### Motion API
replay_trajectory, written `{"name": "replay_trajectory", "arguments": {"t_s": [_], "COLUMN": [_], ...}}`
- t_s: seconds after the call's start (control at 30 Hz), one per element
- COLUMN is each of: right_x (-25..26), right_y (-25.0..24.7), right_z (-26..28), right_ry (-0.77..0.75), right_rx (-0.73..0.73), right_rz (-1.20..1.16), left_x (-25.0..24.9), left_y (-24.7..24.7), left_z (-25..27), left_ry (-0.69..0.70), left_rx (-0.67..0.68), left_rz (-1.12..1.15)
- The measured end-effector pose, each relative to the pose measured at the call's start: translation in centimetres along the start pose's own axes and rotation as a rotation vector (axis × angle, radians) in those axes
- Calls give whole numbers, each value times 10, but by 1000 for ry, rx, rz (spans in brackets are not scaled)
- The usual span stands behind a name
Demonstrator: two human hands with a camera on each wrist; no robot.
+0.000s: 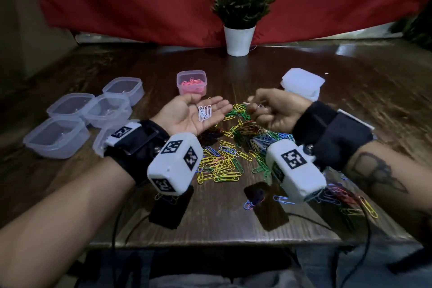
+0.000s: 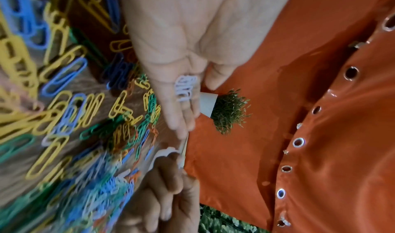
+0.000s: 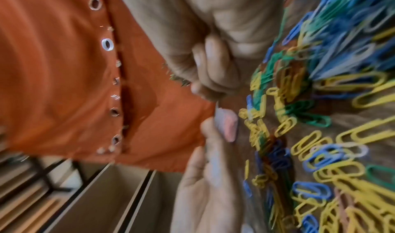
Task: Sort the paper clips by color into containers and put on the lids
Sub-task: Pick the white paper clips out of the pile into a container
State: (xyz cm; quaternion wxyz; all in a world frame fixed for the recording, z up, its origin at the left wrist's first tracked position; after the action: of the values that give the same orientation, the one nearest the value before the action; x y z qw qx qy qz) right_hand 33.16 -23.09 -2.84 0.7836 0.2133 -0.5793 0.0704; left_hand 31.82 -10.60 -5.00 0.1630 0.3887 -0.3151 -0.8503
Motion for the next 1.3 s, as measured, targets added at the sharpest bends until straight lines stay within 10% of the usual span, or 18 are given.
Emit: {"name": "replay_trajectory", "arguments": {"t_s": [0.23, 0.63, 0.73, 0.93, 1.03, 1.3], "right_x": [26, 62, 62, 33, 34, 36], "right_y": [81, 116, 108, 106, 90, 25], "right_z": [-10, -2, -7, -11, -8, 12], "right_ry": [-153, -311, -302, -184, -164, -211], "right_rx": [145, 253, 211, 321, 325, 182], "right_rz": [848, 672, 650, 707, 739, 1161], "left_x": [20, -17, -52, -77, -64, -63], "left_y": [8, -28, -53, -86, -97, -11], "left_z": [5, 52, 90, 112, 104, 108], "left_ry": [144, 274, 226, -121, -226, 207], "left_rx": [-50, -101, -289, -997, -919, -981], "left_rz": [286, 469, 59, -1557, -1709, -2068]}}
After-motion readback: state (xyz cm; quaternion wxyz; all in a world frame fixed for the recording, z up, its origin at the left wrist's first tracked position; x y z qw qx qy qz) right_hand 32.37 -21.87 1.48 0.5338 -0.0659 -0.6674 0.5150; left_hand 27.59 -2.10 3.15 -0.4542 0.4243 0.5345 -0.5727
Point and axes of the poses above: each hand's wrist, its own z-axis away from the middle knuckle, its own y-axis out of the palm, x = y × z, the point moved 8 cm from there along -z, towards the middle knuckle, and after that the axes turned 13 degrees about -y, right-handed, at the moved point
